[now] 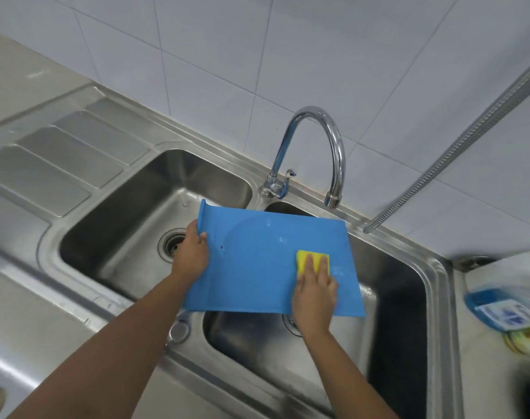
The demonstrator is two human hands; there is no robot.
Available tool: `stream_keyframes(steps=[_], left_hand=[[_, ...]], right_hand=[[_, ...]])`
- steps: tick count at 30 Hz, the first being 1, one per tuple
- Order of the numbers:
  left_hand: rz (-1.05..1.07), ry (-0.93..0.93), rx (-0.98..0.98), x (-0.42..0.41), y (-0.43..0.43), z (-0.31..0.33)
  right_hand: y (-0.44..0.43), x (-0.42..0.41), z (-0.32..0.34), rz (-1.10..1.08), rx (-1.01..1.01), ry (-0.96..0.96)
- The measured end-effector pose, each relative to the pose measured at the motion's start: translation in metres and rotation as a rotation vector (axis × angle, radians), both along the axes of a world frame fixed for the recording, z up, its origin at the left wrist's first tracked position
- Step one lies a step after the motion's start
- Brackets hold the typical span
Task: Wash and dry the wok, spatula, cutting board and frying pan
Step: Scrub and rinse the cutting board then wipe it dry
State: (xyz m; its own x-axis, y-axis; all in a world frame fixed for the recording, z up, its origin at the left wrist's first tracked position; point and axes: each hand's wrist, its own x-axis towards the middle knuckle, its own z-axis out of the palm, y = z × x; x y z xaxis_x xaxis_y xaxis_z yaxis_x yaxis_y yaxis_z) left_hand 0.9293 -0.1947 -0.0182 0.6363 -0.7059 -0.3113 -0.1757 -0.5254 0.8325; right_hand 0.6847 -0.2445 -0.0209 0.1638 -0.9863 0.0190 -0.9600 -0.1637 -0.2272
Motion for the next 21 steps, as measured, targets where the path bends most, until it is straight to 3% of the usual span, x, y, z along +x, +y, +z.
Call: stream_keyframes(steps=[5,10,15,18,21], left_hand=[[-0.005,-0.084,0.033,-0.004,0.001,0.003],[-0.019,-0.098,0.040,-0.005,0.002,0.005],[-0.004,-0.075,0.051,-0.005,0.001,0.005],[-0.001,-0.071,0.040,-0.004,0.000,0.003],[0.002,-0.093,0.056,-0.003,-0.001,0.000]], right_hand=[[0.063,0.074,-0.001,0.343,0.113,-0.013],[-0.022,0.066,-0.006,0.483,0.079,0.004],[-0.089,-0.025,-0.011,0.124,0.067,0.063],[-0.063,-0.048,-0.016,-0.054,-0.022,0.046],[-0.006,-0.017,-0.016,-0.069,-0.042,0.015]])
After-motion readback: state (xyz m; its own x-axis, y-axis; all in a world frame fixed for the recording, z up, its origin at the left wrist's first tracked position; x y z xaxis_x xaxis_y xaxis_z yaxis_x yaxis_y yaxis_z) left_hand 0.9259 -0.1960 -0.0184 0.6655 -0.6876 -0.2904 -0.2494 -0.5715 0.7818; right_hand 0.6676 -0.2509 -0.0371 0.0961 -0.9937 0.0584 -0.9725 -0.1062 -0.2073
